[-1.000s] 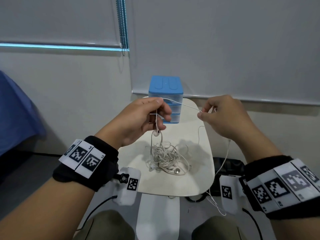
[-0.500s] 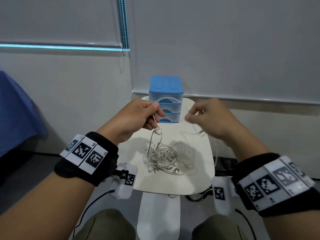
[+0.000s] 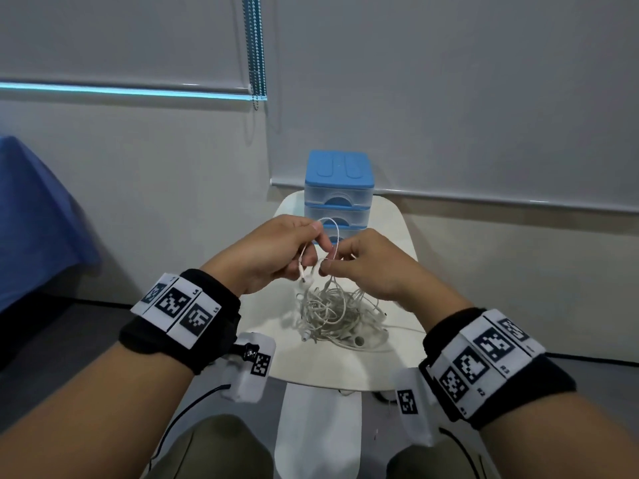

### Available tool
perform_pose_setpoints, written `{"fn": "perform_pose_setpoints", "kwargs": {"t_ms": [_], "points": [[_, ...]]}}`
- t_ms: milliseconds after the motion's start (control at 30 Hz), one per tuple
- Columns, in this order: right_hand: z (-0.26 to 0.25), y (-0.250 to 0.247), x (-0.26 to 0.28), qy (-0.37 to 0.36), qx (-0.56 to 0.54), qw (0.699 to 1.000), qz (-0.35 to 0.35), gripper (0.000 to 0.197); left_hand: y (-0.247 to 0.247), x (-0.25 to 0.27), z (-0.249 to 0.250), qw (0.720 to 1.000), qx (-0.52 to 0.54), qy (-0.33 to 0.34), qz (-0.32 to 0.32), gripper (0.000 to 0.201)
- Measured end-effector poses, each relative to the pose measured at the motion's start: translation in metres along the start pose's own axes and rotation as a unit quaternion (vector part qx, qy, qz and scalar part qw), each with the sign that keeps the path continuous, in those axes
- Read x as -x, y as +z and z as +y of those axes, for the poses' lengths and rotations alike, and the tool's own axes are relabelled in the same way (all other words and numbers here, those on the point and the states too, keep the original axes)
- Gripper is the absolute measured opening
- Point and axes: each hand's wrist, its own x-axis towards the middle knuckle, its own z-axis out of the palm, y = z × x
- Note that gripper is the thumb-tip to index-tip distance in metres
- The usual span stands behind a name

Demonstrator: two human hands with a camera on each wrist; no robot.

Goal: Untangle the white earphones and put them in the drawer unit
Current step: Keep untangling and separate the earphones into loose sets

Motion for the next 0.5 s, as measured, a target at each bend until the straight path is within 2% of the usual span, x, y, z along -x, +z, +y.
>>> {"fn": "perform_pose_setpoints", "kwargs": {"t_ms": [133,200,267,367,433,500], "points": [[-0.006,-0.006,0.003,0.023,0.059,0.998,-0.015,0.015,-0.001,0.002,0.002,0.998,-0.041,0.015,-0.038,0.04],[-0.012,-0.025,0.007,0.042,0.073,0.996,-0.019,0.026,-0.013,0.005,0.003,0.997,-0.059,0.024,-0.053,0.041],[-0.022,-0.047,0.013,0.036,0.047,0.998,0.013,0.032,-0.026,0.012,0.007,0.991,-0.107,0.031,-0.081,0.039],[-0.05,-0.072,0.025,-0.01,-0.034,0.998,0.059,0.024,-0.037,0.019,0.015,0.974,-0.208,0.029,-0.08,0.031],[-0.071,-0.079,0.032,-0.036,-0.064,0.995,0.068,0.018,-0.036,0.019,0.02,0.98,-0.184,0.056,-0.05,0.055],[-0.087,-0.08,0.035,-0.06,-0.08,0.993,0.063,0.02,-0.027,0.019,0.029,0.985,-0.104,0.104,-0.092,0.07]]}}
